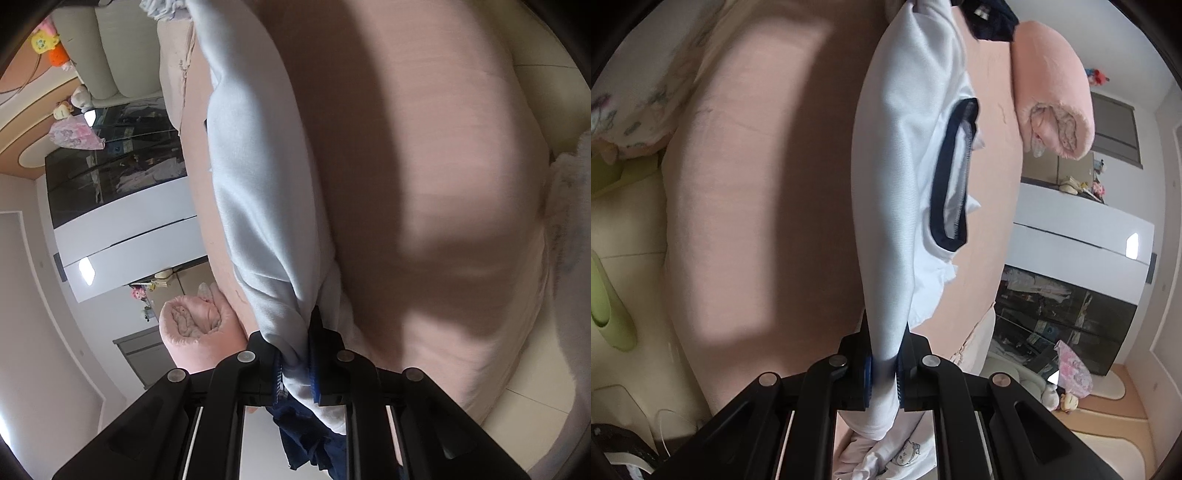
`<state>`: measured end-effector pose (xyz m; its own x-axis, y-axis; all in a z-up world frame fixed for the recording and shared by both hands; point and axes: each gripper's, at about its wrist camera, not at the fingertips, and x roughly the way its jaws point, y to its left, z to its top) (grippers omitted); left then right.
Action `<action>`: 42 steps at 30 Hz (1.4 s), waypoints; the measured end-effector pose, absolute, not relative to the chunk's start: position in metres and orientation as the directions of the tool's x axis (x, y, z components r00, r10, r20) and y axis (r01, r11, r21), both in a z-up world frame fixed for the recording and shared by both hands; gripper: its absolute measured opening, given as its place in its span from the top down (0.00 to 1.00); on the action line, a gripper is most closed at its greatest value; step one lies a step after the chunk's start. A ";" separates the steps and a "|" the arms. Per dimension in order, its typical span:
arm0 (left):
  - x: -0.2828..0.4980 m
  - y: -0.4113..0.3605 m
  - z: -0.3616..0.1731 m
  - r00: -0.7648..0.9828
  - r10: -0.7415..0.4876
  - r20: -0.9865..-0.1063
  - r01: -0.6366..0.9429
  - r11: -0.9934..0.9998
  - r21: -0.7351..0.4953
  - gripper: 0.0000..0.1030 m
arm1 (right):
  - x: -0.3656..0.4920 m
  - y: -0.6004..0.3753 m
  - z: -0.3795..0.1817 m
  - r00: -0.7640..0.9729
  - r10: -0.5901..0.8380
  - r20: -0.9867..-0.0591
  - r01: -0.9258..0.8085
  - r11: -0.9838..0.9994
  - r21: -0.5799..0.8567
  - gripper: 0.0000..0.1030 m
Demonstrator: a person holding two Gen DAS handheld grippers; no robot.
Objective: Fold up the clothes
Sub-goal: 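Lay the folded side down on the shirt and open both tools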
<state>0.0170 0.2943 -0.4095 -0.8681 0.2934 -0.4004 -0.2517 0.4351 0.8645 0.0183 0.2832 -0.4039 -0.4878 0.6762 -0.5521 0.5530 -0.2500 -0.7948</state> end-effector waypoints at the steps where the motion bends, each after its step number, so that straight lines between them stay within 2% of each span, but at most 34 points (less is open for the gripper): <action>1: 0.014 0.297 -0.406 -0.868 0.296 -0.399 -0.251 0.432 0.866 0.89 | 0.017 0.284 -0.402 -0.486 0.674 -0.557 0.553 -0.256 -0.793 0.93; 12: -0.005 0.310 -0.380 -0.873 0.339 -0.350 -0.195 0.414 0.889 0.89 | 0.006 0.303 -0.381 -0.494 0.688 -0.531 0.529 -0.248 -0.812 0.93; 25: -0.027 0.336 -0.361 -0.875 0.299 -0.382 -0.263 0.371 0.891 0.89 | -0.023 0.334 -0.361 -0.495 0.695 -0.521 0.453 -0.305 -0.837 0.93; 31: -0.040 0.344 -0.364 -0.881 0.299 -0.366 -0.231 0.404 0.885 0.87 | -0.034 0.346 -0.361 -0.499 0.694 -0.519 0.438 -0.315 -0.842 0.93; 33: -0.047 0.349 -0.367 -0.889 0.299 -0.348 -0.208 0.414 0.886 0.80 | -0.039 0.350 -0.361 -0.501 0.696 -0.515 0.431 -0.315 -0.845 0.88; 34: -0.049 0.350 -0.368 -0.893 0.299 -0.337 -0.196 0.416 0.888 0.77 | -0.041 0.352 -0.360 -0.505 0.700 -0.505 0.425 -0.307 -0.852 0.82; 35: -0.051 0.351 -0.370 -0.897 0.300 -0.325 -0.183 0.417 0.890 0.63 | -0.043 0.354 -0.361 -0.510 0.704 -0.494 0.418 -0.298 -0.858 0.75; 36: -0.052 0.352 -0.371 -0.900 0.305 -0.311 -0.168 0.415 0.894 0.35 | -0.046 0.357 -0.361 -0.514 0.708 -0.484 0.416 -0.288 -0.863 0.72; 38: -0.055 0.354 -0.368 -0.900 0.335 -0.279 -0.134 0.396 0.909 0.06 | -0.051 0.364 -0.361 -0.515 0.724 -0.459 0.397 -0.274 -0.876 0.66; 42: -0.063 0.361 -0.362 -0.902 0.365 -0.232 -0.098 0.350 0.931 0.04 | -0.058 0.378 -0.361 -0.488 0.741 -0.461 0.370 -0.303 -0.878 0.65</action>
<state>-0.0634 0.3613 -0.3624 -0.9015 0.3650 -0.2324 -0.0982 0.3504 0.9314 -0.0585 0.3782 -0.3605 -0.4884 0.7410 -0.4608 0.3697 -0.3026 -0.8785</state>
